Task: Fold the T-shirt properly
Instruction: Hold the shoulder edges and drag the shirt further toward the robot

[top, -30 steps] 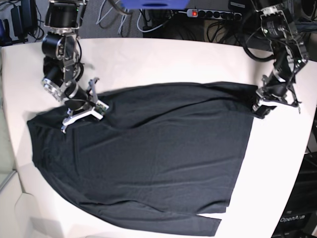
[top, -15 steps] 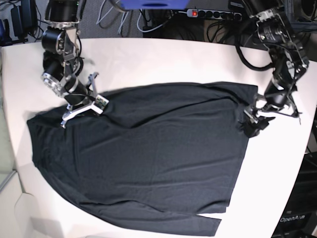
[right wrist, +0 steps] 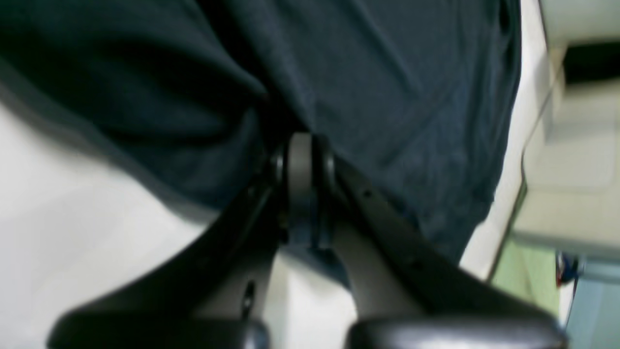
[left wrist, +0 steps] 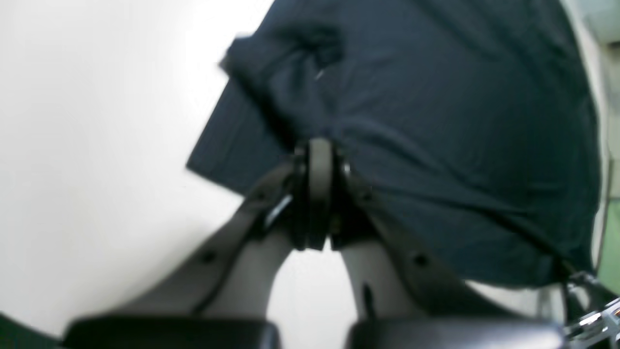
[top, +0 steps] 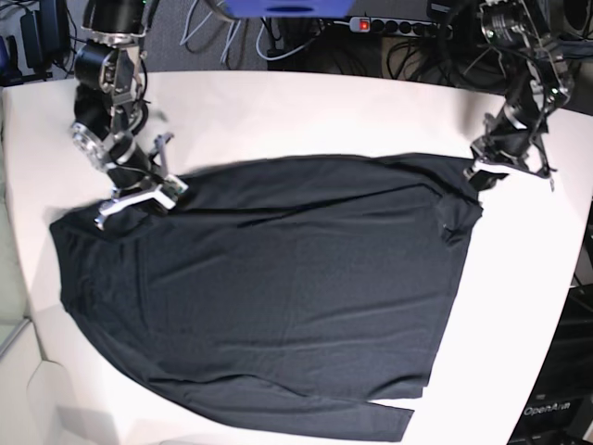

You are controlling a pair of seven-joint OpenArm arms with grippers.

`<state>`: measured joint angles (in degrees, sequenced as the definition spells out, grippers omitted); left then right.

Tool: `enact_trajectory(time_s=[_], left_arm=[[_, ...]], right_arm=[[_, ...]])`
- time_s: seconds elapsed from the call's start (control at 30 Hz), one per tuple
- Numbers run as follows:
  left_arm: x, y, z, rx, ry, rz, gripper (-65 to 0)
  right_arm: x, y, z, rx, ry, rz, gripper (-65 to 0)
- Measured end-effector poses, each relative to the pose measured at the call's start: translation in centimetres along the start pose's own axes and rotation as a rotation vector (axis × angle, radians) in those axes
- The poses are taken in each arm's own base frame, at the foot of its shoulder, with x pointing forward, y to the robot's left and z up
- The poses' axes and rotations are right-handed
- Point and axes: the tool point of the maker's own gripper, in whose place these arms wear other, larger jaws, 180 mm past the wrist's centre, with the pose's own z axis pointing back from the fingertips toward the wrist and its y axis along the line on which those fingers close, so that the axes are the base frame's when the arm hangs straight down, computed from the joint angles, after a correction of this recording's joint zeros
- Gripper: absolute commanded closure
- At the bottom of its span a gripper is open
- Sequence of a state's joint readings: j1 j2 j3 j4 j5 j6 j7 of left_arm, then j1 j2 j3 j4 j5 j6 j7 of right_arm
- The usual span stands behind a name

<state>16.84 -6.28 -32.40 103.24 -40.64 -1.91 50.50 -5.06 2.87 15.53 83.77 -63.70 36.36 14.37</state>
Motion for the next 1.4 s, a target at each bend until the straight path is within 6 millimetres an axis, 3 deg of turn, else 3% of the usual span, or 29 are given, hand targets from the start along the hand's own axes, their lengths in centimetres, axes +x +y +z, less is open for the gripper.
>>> enact_trajectory(time_s=[0.1,0.47,0.67,0.83,1.03,1.13,1.27,1.4], left_arm=[[0.7,0.2,0.1,0.002,-0.024,-0.008,0.0],[-1.8,1.8,1.3,0.043,0.035,-0.009,0.0],[-1.8,1.3,2.3,0.038,0.025,-0.030,0.0],[-2.3,1.6,2.5,0.046,0.036,-0.030,0.0],[-1.4,1.6,2.5,0.042,0.028,-0.058,0.0],[0.1,1.8,2.5,0.049,0.003,-0.090,0.0],[0.9,0.5,2.5,-0.031,0.004,-0.216,0.0],[0.6,0.2,2.5,-0.060,0.017,-0.276,0.0]], right_arm=[[-0.4,-0.3,0.1,-0.018,0.014,-0.033,-0.3],[-0.2,-0.5,0.0,-0.026,0.008,-0.034,-0.4],[1.3,-3.3,0.7,-0.099,-0.016,0.004,-0.4],[1.6,-3.6,0.9,-0.109,-0.022,0.009,-0.4],[1.3,-3.1,0.9,-0.096,-0.016,0.008,-7.2],[1.9,-3.2,0.7,-0.095,-0.030,0.016,-10.6],[4.2,-4.6,-0.3,-0.114,-0.083,0.029,-11.6],[4.3,-5.4,-1.3,-0.116,-0.079,0.018,-12.5]])
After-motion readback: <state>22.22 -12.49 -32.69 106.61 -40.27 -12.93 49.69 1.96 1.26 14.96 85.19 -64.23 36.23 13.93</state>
